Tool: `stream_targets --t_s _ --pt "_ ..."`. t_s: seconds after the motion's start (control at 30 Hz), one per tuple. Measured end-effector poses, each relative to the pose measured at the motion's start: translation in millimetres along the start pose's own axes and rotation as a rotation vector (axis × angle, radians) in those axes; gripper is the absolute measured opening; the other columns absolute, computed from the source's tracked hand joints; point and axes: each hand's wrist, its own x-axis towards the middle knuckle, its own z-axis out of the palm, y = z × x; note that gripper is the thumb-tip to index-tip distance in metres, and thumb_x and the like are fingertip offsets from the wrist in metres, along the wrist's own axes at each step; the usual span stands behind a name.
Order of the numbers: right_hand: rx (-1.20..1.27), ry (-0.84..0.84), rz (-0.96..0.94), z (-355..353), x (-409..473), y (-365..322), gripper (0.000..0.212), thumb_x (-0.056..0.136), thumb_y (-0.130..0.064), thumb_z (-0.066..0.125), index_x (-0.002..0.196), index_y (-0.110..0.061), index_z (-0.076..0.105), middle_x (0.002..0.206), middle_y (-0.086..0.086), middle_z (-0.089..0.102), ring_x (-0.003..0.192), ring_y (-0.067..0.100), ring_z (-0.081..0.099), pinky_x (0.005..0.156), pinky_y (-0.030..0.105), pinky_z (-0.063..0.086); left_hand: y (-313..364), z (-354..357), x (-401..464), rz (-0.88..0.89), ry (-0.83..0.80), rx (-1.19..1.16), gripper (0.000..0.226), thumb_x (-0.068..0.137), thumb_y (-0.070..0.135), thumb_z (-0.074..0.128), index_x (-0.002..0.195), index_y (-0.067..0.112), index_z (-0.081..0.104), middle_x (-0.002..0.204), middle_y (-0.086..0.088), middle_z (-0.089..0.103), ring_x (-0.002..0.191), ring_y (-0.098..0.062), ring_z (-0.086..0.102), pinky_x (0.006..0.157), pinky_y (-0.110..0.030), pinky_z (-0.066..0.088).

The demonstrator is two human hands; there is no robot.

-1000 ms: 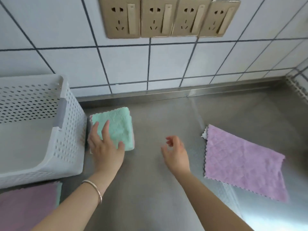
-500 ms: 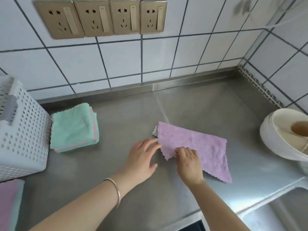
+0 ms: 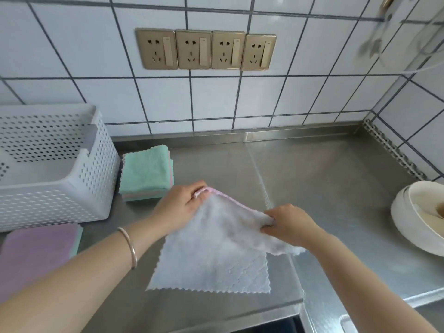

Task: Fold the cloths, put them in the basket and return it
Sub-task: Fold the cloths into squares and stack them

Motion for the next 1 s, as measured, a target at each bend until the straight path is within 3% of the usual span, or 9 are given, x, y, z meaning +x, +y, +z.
stream_targets --t_s 0.1,0.23,0.37,0.47,0.57,0.67,0.73,0.87,1.0 --pt "0.113 0.061 -0.006 -10.2 10.8 -3.0 0.019 0.086 -0.028 0.057 0.070 -0.021 0.057 0.074 0.001 0.052 0.090 0.029 0.058 0.061 0.029 0.033 -5.7 -44.2 -6.8 -0.072 0.082 -0.019 0.030 0.096 0.033 0.045 0.073 0.046 0.059 0.057 0.002 0.050 0.051 -0.008 0.045 0.052 -0.014 0.033" --pt "0.390 0.361 -0.035 -52.4 14.4 -23.6 0.033 0.087 -0.017 0.060 0.058 -0.029 0.052 0.048 -0.008 0.051 0.054 0.003 0.050 0.048 0.015 0.034 -1.9 -108.2 -16.3 -0.154 0.239 -0.039 0.022 0.095 0.033 0.045 0.084 0.042 0.062 0.092 -0.004 0.069 0.082 -0.021 0.063 0.070 -0.024 0.043" --pt "0.835 0.492 -0.097 -73.3 5.7 -47.2 0.022 0.084 -0.025 0.066 0.065 -0.035 0.066 0.052 -0.010 0.054 0.046 0.004 0.038 0.043 0.010 0.030 1.0 -151.9 -45.0 -0.179 0.306 -0.105 0.020 0.095 0.030 0.046 0.095 0.031 0.066 0.090 0.010 0.068 0.082 -0.004 0.059 0.072 -0.011 0.040" --pt "1.033 0.345 -0.208 -66.1 -6.1 -60.0 0.015 0.079 -0.035 0.061 0.074 -0.042 0.074 0.079 -0.023 0.070 0.074 -0.011 0.059 0.067 0.001 0.041 -6.3 -152.6 -80.0 -0.232 0.225 -0.281 0.045 0.094 0.019 0.046 0.070 0.049 0.070 0.068 0.031 0.067 0.069 0.016 0.061 0.061 0.000 0.044" --pt "0.985 0.142 -0.220 -31.9 -13.1 -54.5 0.020 0.088 -0.020 0.058 0.097 -0.027 0.074 0.103 -0.025 0.068 0.099 -0.015 0.058 0.084 -0.001 0.040 -29.8 -131.1 -110.8 -0.326 0.023 -0.235 0.046 0.093 0.022 0.047 0.075 0.059 0.066 0.081 0.035 0.067 0.078 0.019 0.059 0.072 -0.006 0.043" --pt "0.813 -0.006 -0.097 13.2 -17.6 -42.5 0.015 0.090 -0.018 0.057 0.090 -0.020 0.073 0.065 -0.033 0.063 0.061 -0.018 0.054 0.059 0.003 0.039 -57.3 -98.4 -133.9 -0.452 -0.174 -0.131 0.028 0.095 0.025 0.047 0.089 0.051 0.054 0.090 0.040 0.055 0.086 0.018 0.051 0.071 0.006 0.033" --pt "0.667 -0.108 0.006 44.0 -19.8 -34.9 0.024 0.091 -0.021 0.058 0.067 -0.017 0.062 0.041 -0.017 0.041 0.040 -0.002 0.034 0.046 0.014 0.026 -76.2 -75.2 -148.4 -0.530 -0.303 -0.053 0.021 0.097 0.028 0.044 0.096 0.048 0.051 0.089 0.044 0.053 0.089 0.018 0.049 0.075 0.004 0.032" --pt "0.427 -0.389 0.132 87.1 -24.4 -23.3 0.036 0.086 -0.033 0.061 0.057 -0.020 0.045 0.050 -0.009 0.041 0.055 0.008 0.038 0.055 0.023 0.033 -117.1 -42.0 -176.0 -0.666 -0.517 0.000 0.020 0.090 0.046 0.044 0.081 0.033 0.057 0.082 0.011 0.056 0.074 -0.009 0.046 0.076 -0.028 0.041" --pt "0.473 -0.577 0.177 96.4 -31.9 -22.6 0.025 0.087 -0.034 0.059 0.068 -0.018 0.054 0.066 -0.011 0.057 0.067 -0.001 0.065 0.076 0.025 0.049 -125.5 -27.8 -179.9 -0.727 -0.603 -0.051 0.021 0.094 0.037 0.045 0.082 0.025 0.057 0.074 0.014 0.056 0.066 0.000 0.052 0.068 -0.016 0.040"
